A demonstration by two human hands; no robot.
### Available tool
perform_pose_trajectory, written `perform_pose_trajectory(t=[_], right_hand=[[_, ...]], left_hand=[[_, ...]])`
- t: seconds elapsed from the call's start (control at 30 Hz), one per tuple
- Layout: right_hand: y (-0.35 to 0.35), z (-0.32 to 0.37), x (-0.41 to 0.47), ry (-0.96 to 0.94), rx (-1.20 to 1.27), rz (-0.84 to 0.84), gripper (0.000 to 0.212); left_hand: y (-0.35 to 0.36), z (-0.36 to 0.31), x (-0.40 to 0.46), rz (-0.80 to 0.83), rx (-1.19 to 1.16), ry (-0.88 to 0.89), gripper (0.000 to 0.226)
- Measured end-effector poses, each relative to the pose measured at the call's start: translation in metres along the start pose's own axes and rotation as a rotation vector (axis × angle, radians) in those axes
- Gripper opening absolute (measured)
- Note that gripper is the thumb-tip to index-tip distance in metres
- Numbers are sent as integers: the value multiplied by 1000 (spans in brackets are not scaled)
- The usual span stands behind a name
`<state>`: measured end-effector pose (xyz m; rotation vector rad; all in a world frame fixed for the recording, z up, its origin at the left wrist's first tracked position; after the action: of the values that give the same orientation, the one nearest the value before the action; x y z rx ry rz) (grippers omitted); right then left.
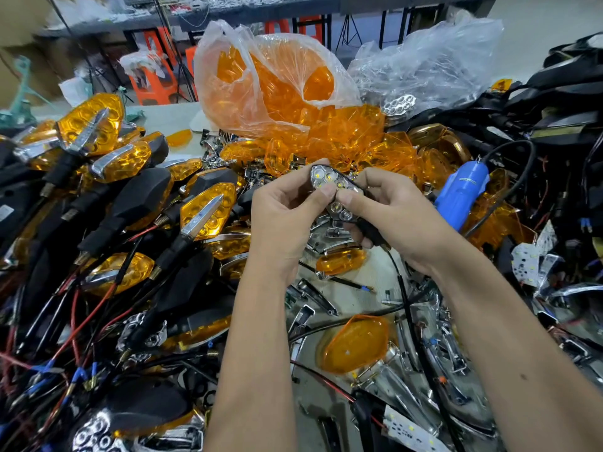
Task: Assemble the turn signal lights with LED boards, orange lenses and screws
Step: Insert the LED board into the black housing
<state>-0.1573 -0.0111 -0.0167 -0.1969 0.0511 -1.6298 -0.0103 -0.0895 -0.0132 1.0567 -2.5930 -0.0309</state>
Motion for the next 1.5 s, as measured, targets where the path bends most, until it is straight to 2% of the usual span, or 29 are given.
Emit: perform_pose_trajectory(t=[0.2,0.4,0.73,0.87,0.93,1.0,1.13,1.3,1.4,1.5], right_hand=[[4,-1,0,36,19,47,18],[3,0,-1,39,10,32,25],[0,0,-3,13,37,75,24],[2,2,-2,-10,109,59,28],[7,8,-2,-52,129,92,20],[13,14,-1,-83,132,121,16],[21,18,1,-86,122,58,28],[9,18,-2,19,-142,112,27],[9,15,-5,98,-79,144,35],[18,14,-3,79,-19,92,35]], left_hand=[[-1,0,1,-20,48,-47,29],[0,-4,1,5,78,-52,27],[3,3,0,-65,-73,-137,22],[12,4,0,-77,-11,-70,10],[23,3,-1,-4,24,-86,23],[32,2,-2,19,-31,-84,28],[32,-3,-1,-20,-104,-39,33],[20,1,1,-78,-210,12,32],[15,2,4,-62,-363,38,25],[14,0,4,20,-398,59,21]])
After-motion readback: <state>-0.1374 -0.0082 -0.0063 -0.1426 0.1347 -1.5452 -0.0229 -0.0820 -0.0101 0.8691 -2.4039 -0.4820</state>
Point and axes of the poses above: each hand's wrist, its own x-axis towards the middle knuckle, its own y-axis out of the palm, z = x × y, the point moved 3 cm from there along x, towards the middle knuckle, and after that the axes turned 15 degrees about z, right-handed, at the moved point
